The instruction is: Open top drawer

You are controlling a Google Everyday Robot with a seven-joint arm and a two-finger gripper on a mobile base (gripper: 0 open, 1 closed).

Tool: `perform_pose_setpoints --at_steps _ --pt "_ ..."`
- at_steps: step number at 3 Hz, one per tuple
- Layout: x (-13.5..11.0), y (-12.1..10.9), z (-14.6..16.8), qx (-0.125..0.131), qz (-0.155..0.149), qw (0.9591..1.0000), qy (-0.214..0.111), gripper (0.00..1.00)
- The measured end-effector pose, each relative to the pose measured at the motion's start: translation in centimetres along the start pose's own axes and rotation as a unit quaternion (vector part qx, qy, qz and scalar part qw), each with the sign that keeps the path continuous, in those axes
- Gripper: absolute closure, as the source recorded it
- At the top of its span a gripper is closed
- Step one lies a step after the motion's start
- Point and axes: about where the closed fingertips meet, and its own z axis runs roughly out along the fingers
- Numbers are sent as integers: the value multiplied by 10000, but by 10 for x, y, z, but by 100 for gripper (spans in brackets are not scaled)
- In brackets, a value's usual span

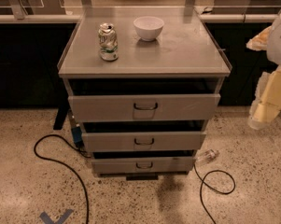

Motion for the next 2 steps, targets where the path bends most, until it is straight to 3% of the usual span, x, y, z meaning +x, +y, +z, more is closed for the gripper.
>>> perform_pose_setpoints --at_steps 1,2 --pt "0 0 0 0 0 10000 0 0" --pt "-2 11 20 -82 -75 9999 -42 0"
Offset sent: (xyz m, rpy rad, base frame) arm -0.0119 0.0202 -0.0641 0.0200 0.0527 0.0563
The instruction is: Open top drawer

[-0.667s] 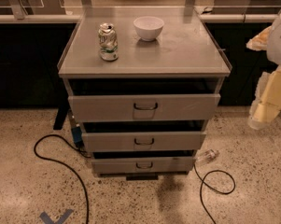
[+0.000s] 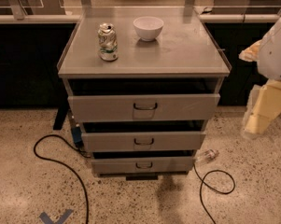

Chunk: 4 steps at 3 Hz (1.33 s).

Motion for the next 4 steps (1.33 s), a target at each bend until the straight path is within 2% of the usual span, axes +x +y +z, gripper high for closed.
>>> perform_pose_setpoints --at_steps 1,2,3,4 --pt "-14 31 46 -209 -265 9992 -192 0" --pt "-38 63 111 -390 -452 9978 -292 0" --pt "-69 87 188 -446 -709 9965 -81 0" --pt "-59 88 200 -319 -474 9983 116 0"
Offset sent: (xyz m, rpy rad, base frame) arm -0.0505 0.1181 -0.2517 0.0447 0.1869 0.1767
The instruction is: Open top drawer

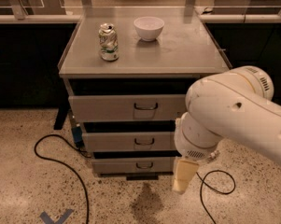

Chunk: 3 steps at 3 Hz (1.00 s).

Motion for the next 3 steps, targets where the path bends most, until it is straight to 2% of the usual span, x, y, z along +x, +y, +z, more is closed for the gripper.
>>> perform_pose_setpoints --at_steps 1,2,3 --pt "-1 0 -1 -1 4 10000 -9 0" --pt "13 -3 6 -53 196 9993 -313 0" --pt "36 -44 31 -69 365 9935 -1073 0"
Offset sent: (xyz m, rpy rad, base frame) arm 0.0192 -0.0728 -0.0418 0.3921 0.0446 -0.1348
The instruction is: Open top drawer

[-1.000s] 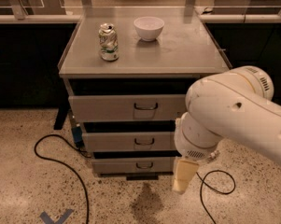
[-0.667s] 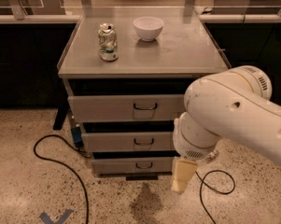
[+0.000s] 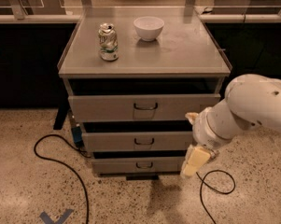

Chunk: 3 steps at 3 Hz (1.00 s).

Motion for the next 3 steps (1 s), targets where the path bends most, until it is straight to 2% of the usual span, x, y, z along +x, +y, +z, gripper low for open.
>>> perform_pose_setpoints --at_steps 1,2,3 --pt "-3 -66 25 97 -351 9966 -742 0" --pt "-3 -66 25 97 -351 9966 -742 0" --pt "-6 -75 48 232 -405 9977 -491 0"
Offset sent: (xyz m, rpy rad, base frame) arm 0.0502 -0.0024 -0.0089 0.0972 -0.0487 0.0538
